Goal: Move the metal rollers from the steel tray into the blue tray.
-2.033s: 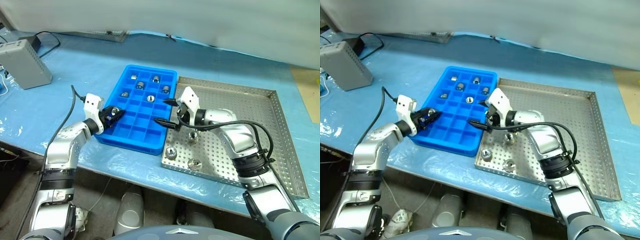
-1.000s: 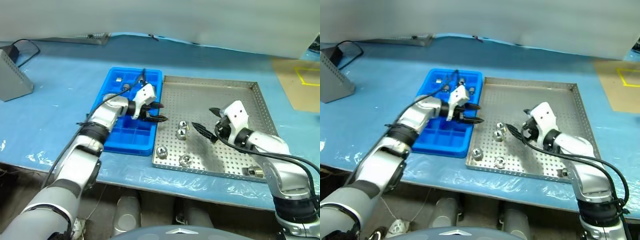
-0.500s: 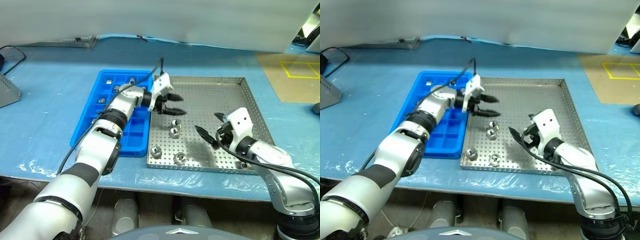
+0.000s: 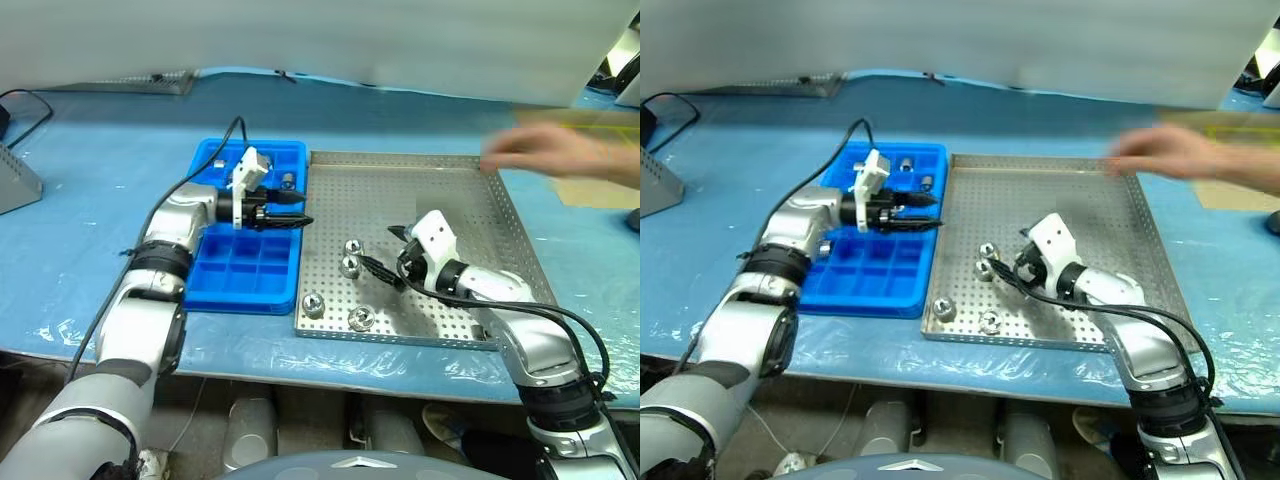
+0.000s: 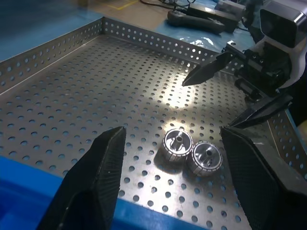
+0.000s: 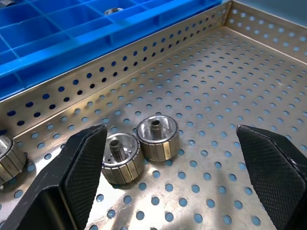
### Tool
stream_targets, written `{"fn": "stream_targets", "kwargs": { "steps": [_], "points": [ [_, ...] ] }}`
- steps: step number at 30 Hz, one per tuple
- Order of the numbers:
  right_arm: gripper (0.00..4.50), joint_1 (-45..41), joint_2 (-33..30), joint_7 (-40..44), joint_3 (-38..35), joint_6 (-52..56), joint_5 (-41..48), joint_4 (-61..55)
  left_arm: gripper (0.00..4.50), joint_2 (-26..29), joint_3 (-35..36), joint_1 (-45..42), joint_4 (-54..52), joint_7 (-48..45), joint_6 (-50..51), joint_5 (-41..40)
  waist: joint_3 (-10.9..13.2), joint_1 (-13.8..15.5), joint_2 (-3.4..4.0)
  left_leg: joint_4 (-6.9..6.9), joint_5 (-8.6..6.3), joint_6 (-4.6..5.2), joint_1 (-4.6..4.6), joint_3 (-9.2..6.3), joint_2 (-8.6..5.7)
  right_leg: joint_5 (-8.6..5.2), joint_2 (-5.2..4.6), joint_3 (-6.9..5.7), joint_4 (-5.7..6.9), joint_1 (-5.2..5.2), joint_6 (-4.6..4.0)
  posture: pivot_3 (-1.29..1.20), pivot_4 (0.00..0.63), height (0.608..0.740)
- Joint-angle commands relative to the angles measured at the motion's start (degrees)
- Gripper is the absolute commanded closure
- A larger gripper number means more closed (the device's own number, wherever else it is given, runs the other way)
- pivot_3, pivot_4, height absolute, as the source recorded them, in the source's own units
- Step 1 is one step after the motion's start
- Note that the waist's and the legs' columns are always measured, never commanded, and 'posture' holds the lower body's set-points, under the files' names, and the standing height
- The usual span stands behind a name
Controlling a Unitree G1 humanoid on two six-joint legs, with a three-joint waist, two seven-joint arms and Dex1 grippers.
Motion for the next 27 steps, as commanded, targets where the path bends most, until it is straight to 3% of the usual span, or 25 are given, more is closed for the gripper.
{"fn": "stream_targets", "kwargs": {
  "steps": [1, 10, 27],
  "points": [
    [0.0, -1.98, -0.86, 1.91, -0.57, -2.46, 0.1, 1.55, 1.19, 0.55, 0.93, 2.49, -8.15, 2.56, 3.63, -2.34, 0.0, 0.6, 0.0, 0.02, 0.0, -0.01, 0.0, 0.0, 0.02, 0.0, 0.0, 0.0, 0.01, 0.0, 0.0, 0.04, 0.15, 0.74],
    [0.0, -2.72, 0.46, 2.54, 1.17, -3.83, -1.05, 4.01, 1.19, 0.68, 0.27, 6.32, -15.81, 6.83, 8.13, -4.14, 0.0, 1.17, 0.0, 0.09, 0.05, -0.07, 0.08, 0.01, 0.02, -0.02, -0.05, 0.0, 0.23, 0.0, -0.03, 0.07, 0.15, 0.74],
    [0.0, 0.47, -0.07, 0.77, -1.17, -2.84, -0.58, 0.95, 1.19, -0.62, -1.74, 4.68, -13.82, 7.57, 7.25, -4.18, 0.0, 1.02, 0.0, 0.06, 0.05, -0.08, 0.07, 0.0, 0.01, -0.03, -0.04, 0.01, 0.21, -0.03, -0.01, 0.02, 0.15, 0.74]
  ]
}}
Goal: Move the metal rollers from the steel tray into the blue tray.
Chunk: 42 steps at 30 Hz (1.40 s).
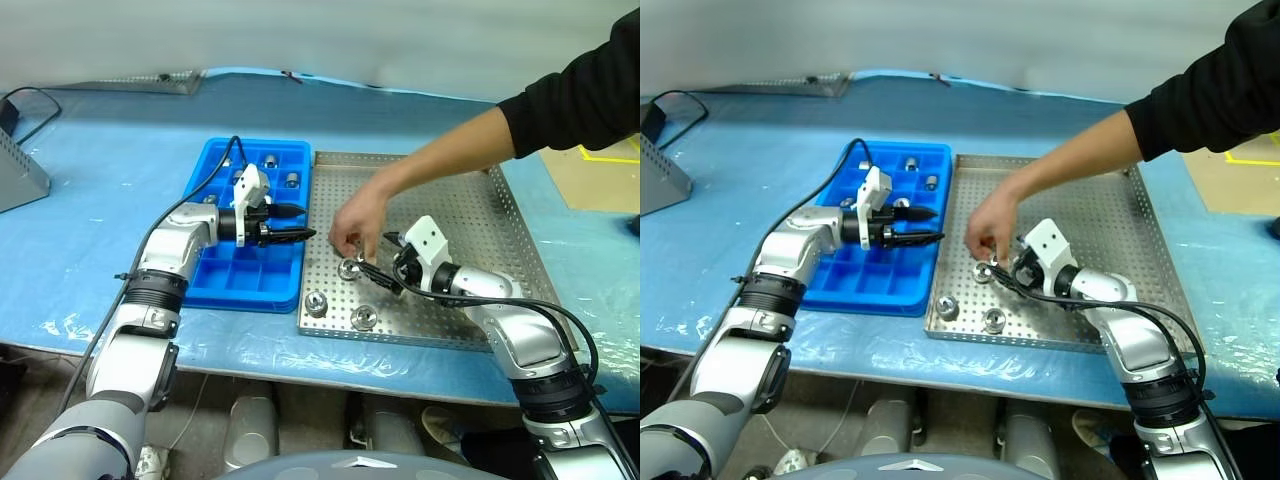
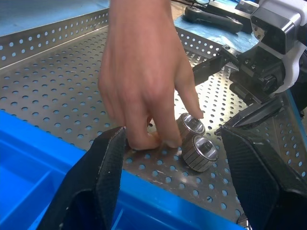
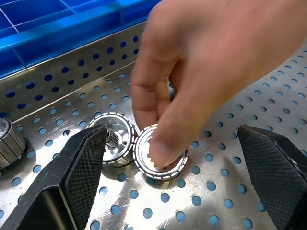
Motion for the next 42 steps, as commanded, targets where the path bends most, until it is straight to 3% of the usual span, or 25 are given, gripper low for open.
{"fn": "stream_targets", "kwargs": {
  "steps": [1, 23, 31, 42],
  "points": [
    [0.0, 0.5, -0.29, -0.44, -2.0, -0.38, 0.66, -2.82, 1.19, -0.02, -0.01, -1.79, -0.1, -0.26, -1.04, -0.61, 0.0, 0.0, 0.0, 0.0, 0.0, 0.0, 0.0, 0.0, 0.0, 0.0, 0.0, 0.0, 0.0, 0.0, 0.0, 0.02, 0.15, 0.74],
    [0.0, 1.07, -0.91, -0.59, -3.04, -0.42, 0.77, -3.17, 1.19, -0.67, -0.94, -2.61, -0.7, 0.91, -0.72, -0.62, 0.0, -0.09, 0.0, -0.02, 0.0, 0.0, -0.01, 0.0, -0.01, 0.0, 0.0, 0.0, -0.04, 0.0, 0.01, 0.01, 0.15, 0.74],
    [0.0, 2.61, -3.51, -0.58, -7.4, 0.77, 1.89, -6.07, 1.19, -1.54, -1.15, -3.2, -0.32, 0.8, -0.72, -0.99, 0.0, -0.1, 0.0, -0.04, -0.01, 0.02, -0.03, 0.0, -0.02, -0.01, 0.0, 0.0, -0.1, 0.0, 0.01, -0.02, 0.15, 0.74],
    [0.0, 11.39, -6.55, -2.15, -16.27, 3.23, 3.26, -12.25, 1.19, -8.25, -6.96, -5.72, 4.37, -5.33, -3.81, 0.53, 0.0, -0.51, 0.0, -0.08, -0.06, 0.13, -0.09, 0.03, -0.04, 0.01, 0.02, 0.0, -0.35, 0.03, 0.04, -0.11, 0.15, 0.74]
  ]
}}
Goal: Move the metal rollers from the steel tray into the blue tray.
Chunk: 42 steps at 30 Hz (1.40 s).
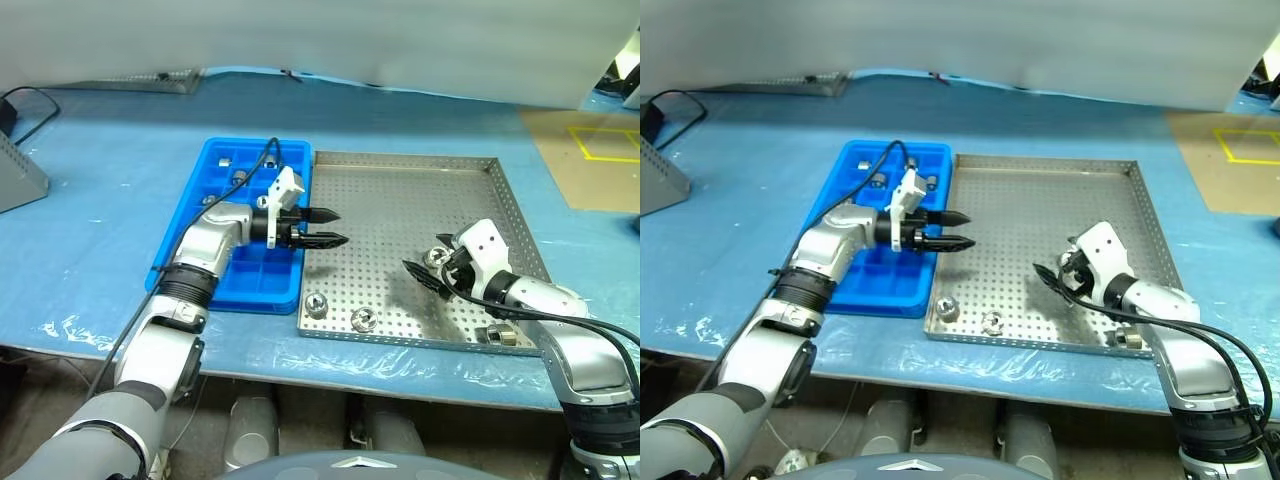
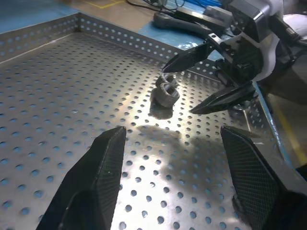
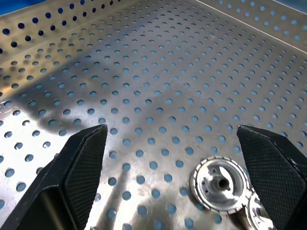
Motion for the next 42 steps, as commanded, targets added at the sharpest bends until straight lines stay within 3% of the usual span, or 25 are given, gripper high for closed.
{"fn": "stream_targets", "kwargs": {
  "steps": [1, 4, 9, 14, 18, 31, 42],
  "points": [
    [0.0, 2.08, -0.14, -1.57, -3.93, 1.08, 1.54, -5.6, 1.19, -0.72, -2.27, -2.66, 1.82, -4.22, -2.63, 0.76, 0.0, -0.2, 0.0, -0.02, 0.0, 0.0, 0.01, 0.0, 0.0, 0.0, 0.01, 0.0, -0.02, 0.0, 0.0, -0.13, 0.15, 0.74],
    [0.0, 4.78, 0.41, -3.04, -5.56, 2.1, 1.91, -8.28, 1.19, -1.14, -4.16, -5.43, 5.82, -8.35, -3.69, 1.64, -0.01, -0.22, 0.01, -0.06, 0.01, 0.0, 0.02, 0.0, 0.02, 0.01, 0.07, 0.0, -0.14, 0.02, 0.04, -0.18, 0.15, 0.74],
    [0.0, 9.4, 2.33, -6.16, -7.23, 2.81, 1.91, -11.92, 1.19, -1.67, -8.36, -10.95, 14.48, -16.86, -15.28, 3.75, -0.01, -0.43, 0.02, -0.08, -0.06, 0.1, 0.0, 0.02, -0.03, 0.11, 0.05, 0.01, -0.43, 0.12, 0.19, -0.24, 0.15, 0.74],
    [0.0, 12.53, 5.15, -9.29, -5.78, 3.21, 1.43, -15.12, 1.19, -2.77, -16.41, -14.41, 24.24, -17.64, -29.71, 5.13, -0.02, -1.07, 0.02, -0.08, -0.11, 0.19, -0.01, 0.04, -0.08, 0.12, 0.03, 0.03, -0.48, 0.16, 0.21, -0.29, 0.15, 0.74],
    [0.0, 14.54, 6.69, -11.12, -5.18, 3.6, 1.11, -16.97, 1.19, -5.83, -18.63, -15.8, 30.6, -17.64, -37.64, 8.89, -0.01, -1.65, 0.02, -0.06, -0.12, 0.19, -0.01, 0.03, -0.12, 0.14, 0.03, 0.03, -0.54, 0.21, 0.33, -0.32, 0.15, 0.74],
    [0.0, 19.51, 8.49, -14.17, -4.48, 3.96, 0.75, -20.09, 1.19, -8.36, -21.51, -14.55, 33.89, -17.64, -42.34, 10.97, -0.02, -3.26, 0.02, -0.03, -0.14, 0.21, 0.12, 0.03, -0.14, 0.0, 0.0, 0.04, -0.62, 0.41, 0.69, -0.37, 0.15, 0.74],
    [0.0, 19.38, 8.88, -15.44, -3.76, 4.66, 0.46, -20.54, 1.19, -9.12, -22.98, -13.68, 34.85, -17.64, -46.31, 14.81, -0.02, -3.35, 0.02, -0.01, -0.16, 0.25, 0.17, 0.03, -0.15, 0.16, -0.01, 0.04, -0.63, 0.49, 0.41, -0.38, 0.15, 0.74]
  ]
}}
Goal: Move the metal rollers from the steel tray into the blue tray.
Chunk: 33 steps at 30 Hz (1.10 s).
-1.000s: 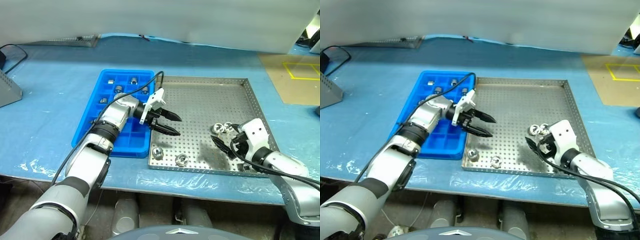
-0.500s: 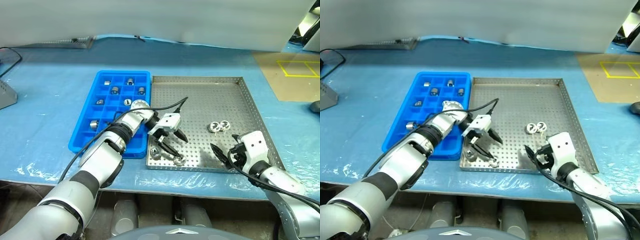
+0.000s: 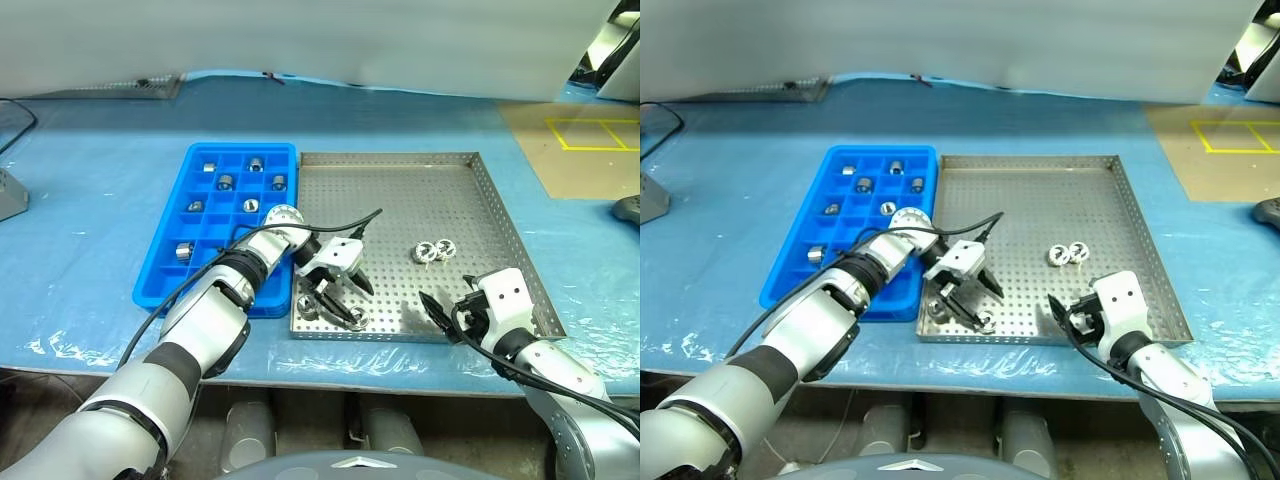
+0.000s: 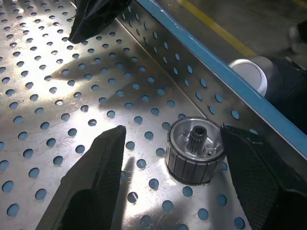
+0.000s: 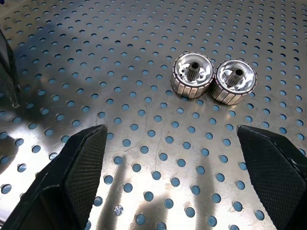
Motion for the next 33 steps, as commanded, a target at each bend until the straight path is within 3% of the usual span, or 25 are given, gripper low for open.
{"fn": "stream_targets", "kwargs": {
  "steps": [1, 9, 16, 19, 21, 24, 26, 33],
  "points": [
    [0.0, 0.03, 0.11, -0.58, -0.35, 0.12, 0.06, -3.57, 1.19, -0.37, -0.97, 0.15, -0.06, -0.22, -2.2, 1.81, 0.0, 0.01, 0.0, 0.0, 0.0, 0.01, 0.03, 0.0, 0.0, 0.0, 0.0, 0.0, -0.01, 0.03, 0.01, -0.38, 0.15, 0.74],
    [0.0, 0.62, 0.34, -1.4, -0.02, 0.39, -0.23, -4.02, 1.19, -2.89, 1.2, 0.51, 0.29, 0.95, -2.11, 6.58, 0.0, -0.15, 0.0, 0.0, -0.03, 0.03, 0.3, 0.0, 0.01, -0.18, -0.01, 0.0, -0.09, 0.33, 0.31, -0.4, 0.15, 0.74],
    [0.0, 1.33, 0.32, -1.61, -0.77, 0.32, -0.34, -4.23, 1.19, -3.89, 2.89, -0.21, 1.94, 3.93, -2.1, 9.17, 0.0, -0.35, 0.0, -0.01, -0.06, 0.1, 0.27, 0.0, 0.0, -0.03, -0.01, 0.0, -0.16, 0.33, 0.06, -0.41, 0.15, 0.74],
    [0.0, 1.31, 0.32, -1.8, -0.53, 0.32, -0.48, -4.23, 1.73, -3.84, 3.82, 0.02, 2.29, 2.46, -1.28, 9.2, 0.0, -0.54, 0.01, -0.01, -0.07, 0.1, 0.27, 0.0, 0.0, -0.07, -0.01, 0.0, -0.18, 0.33, 0.12, -0.41, 0.15, 0.74],
    [0.0, 1.18, 0.24, -1.79, -0.51, 0.33, -0.41, -4.13, 2.38, -3.88, 3.89, 0.22, 2.42, 4.79, -1.38, 10.21, 0.0, -0.72, 0.01, -0.01, -0.07, 0.1, 0.27, 0.0, 0.0, -0.06, -0.01, 0.0, -0.18, 0.33, 0.11, -0.4, 0.15, 0.74],
    [0.0, 0.78, 0.04, -1.63, -0.52, 0.35, -0.31, -3.76, 2.38, -3.81, 5.12, 0.28, 2.68, 4.7, -0.5, 10.05, 0.0, -0.95, 0.01, 0.0, -0.07, 0.11, 0.28, 0.0, 0.0, -0.04, -0.01, 0.0, -0.18, 0.36, 0.07, -0.39, 0.15, 0.74],
    [0.0, 0.46, -0.13, -1.48, -0.37, 0.38, -0.32, -3.47, 2.76, -3.69, 6.32, 0.2, 2.65, 4.24, 0.4, 9.44, 0.0, -1.09, 0.01, 0.0, -0.08, 0.12, 0.29, 0.0, -0.02, -0.06, -0.01, 0.0, -0.19, 0.36, 0.12, -0.38, 0.15, 0.74],
    [0.0, -2.6, -1.47, 0.4, -0.07, 1.08, 0.48, -2.53, 2.75, -4.08, 15.55, -3.34, 1.58, 7.08, 7.37, 3.67, 0.0, -1.08, 0.01, 0.0, -0.08, 0.13, 0.27, -0.01, -0.03, 0.01, -0.03, -0.02, -0.19, 0.35, 0.01, -0.33, 0.15, 0.74]
  ]
}}
